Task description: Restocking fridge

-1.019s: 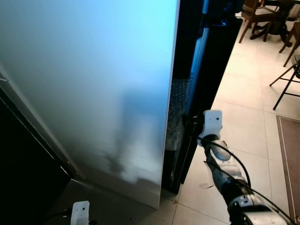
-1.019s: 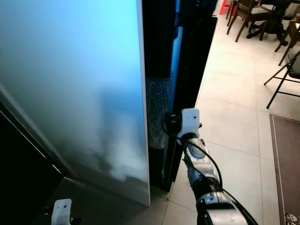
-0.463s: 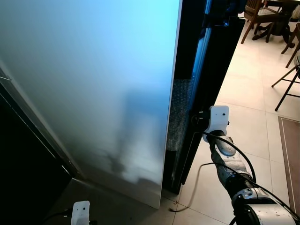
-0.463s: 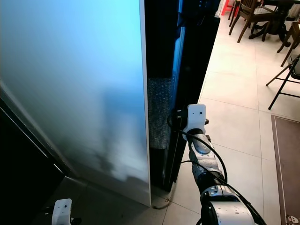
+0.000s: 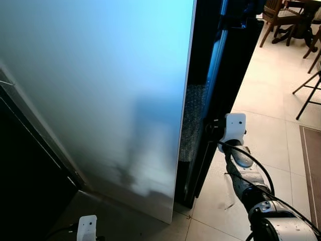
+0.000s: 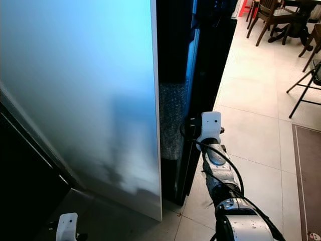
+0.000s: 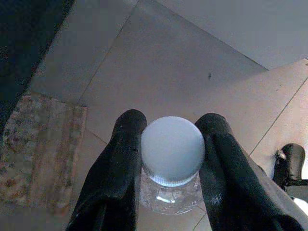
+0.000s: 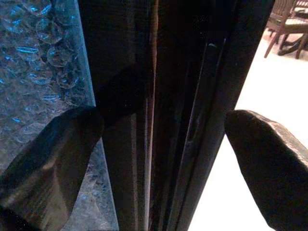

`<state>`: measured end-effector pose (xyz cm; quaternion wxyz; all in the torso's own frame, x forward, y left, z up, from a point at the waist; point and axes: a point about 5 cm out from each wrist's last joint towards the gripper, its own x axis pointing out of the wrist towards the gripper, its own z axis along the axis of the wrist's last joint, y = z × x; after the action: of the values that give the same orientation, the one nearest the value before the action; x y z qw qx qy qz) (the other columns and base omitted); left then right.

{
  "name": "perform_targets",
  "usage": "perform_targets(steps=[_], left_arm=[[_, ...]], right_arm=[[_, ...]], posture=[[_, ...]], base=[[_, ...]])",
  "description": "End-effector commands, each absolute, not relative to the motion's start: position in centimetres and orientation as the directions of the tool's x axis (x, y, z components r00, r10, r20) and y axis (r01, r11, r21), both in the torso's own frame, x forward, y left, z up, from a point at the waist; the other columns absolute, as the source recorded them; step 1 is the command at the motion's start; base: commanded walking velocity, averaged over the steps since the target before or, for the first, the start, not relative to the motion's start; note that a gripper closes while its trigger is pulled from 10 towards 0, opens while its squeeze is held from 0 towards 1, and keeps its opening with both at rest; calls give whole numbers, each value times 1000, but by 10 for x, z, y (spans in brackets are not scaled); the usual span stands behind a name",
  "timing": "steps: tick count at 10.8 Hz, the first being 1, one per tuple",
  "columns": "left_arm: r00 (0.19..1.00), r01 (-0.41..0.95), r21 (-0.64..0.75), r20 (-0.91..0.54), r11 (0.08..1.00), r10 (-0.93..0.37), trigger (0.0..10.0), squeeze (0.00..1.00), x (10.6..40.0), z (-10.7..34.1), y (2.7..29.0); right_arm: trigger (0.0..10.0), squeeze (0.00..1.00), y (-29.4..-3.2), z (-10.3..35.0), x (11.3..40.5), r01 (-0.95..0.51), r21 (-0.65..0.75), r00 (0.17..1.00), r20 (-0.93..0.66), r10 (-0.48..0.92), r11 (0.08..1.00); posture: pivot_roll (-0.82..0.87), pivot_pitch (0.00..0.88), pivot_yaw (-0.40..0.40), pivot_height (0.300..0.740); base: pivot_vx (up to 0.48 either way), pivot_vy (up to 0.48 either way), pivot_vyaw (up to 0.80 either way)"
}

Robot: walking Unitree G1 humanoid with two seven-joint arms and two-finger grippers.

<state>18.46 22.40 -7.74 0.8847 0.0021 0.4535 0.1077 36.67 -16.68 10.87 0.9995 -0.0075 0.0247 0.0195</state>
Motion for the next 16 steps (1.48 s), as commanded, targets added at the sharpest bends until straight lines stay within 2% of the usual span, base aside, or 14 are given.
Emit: perform_targets(steps=[1,5,6,10,12,16], left_arm=[[537,-173,118,-821,978,194,10000,0,174,-83,223],[535,-158,116,-825,981,184,10000,0,174,-84,216],[535,-155,116,-825,981,182,10000,0,174,-84,215],[542,-144,108,-823,984,170,10000,0,181,-83,206],[542,-144,112,-822,983,173,10000,0,180,-83,208],[542,-151,117,-821,982,181,10000,0,179,-83,210]], right_arm=[[10000,0,-189,116,366,63,-29,998,-4,-63,998],[10000,0,-231,97,340,241,-48,970,-17,-242,969],[10000,0,-235,95,338,254,-54,967,-21,-256,966],[10000,0,-273,87,313,412,-94,909,-29,-416,906],[10000,0,-271,84,311,408,-93,909,-50,-414,908],[10000,0,-238,81,318,330,-88,936,-101,-338,940]], posture=[[-89,0,12,740],[-102,0,11,740],[-106,0,11,740],[-116,0,11,740],[-115,0,8,740],[-107,0,7,740]], base=[[0,0,0],[0,0,0],[0,0,0],[0,0,0],[0,0,0],[0,0,0]])
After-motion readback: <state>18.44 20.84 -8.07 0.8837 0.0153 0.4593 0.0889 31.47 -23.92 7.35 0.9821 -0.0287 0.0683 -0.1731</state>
